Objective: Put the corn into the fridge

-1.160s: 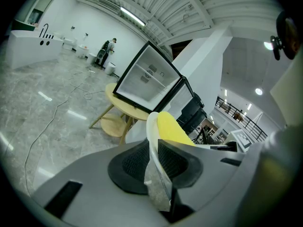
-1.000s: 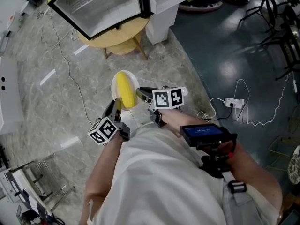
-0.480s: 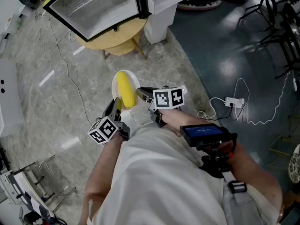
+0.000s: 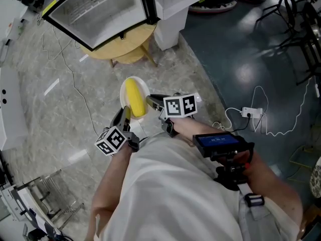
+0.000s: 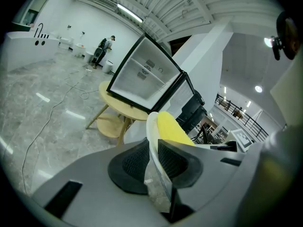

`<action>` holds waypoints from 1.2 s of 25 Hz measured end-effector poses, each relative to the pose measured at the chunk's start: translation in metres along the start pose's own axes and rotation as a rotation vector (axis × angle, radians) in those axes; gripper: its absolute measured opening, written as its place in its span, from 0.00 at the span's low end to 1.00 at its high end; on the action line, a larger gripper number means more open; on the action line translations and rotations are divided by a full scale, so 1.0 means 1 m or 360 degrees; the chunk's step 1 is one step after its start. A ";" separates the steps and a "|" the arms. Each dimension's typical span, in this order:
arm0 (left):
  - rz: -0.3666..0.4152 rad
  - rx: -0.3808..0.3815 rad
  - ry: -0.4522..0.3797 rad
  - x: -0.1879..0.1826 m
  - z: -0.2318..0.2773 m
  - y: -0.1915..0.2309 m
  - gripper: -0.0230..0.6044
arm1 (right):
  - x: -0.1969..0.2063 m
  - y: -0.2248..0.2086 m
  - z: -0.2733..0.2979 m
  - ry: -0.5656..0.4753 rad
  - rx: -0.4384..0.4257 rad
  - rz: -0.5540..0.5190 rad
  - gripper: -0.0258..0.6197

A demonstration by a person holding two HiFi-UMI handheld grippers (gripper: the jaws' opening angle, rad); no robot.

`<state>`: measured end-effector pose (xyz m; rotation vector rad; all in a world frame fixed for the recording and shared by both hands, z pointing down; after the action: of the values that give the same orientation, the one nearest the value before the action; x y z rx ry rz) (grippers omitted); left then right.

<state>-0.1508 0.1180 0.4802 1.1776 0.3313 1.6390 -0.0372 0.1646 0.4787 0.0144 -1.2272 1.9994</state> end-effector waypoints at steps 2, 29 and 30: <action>0.0003 0.0003 -0.0003 0.000 0.006 -0.003 0.13 | -0.005 -0.003 -0.002 -0.0003 -0.0003 0.0000 0.12; 0.0043 0.0125 0.0160 0.001 0.069 -0.046 0.13 | -0.045 -0.048 -0.037 -0.0177 0.0104 0.0145 0.12; 0.0045 0.0132 0.0169 0.001 0.072 -0.047 0.13 | -0.046 -0.050 -0.038 -0.0186 0.0111 0.0150 0.12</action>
<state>-0.0653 0.1153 0.4823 1.1638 0.4554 1.7304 0.0400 0.1771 0.4788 0.1110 -1.2511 2.1480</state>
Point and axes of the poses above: the fingertips, and each gripper's own axes: z forward along the fingers, y to its left, x out of its underside, the point moved 1 cm from there along -z, backward along the fingers, and after that the axes turned 2 degrees about -y, right-handed, at the moved point
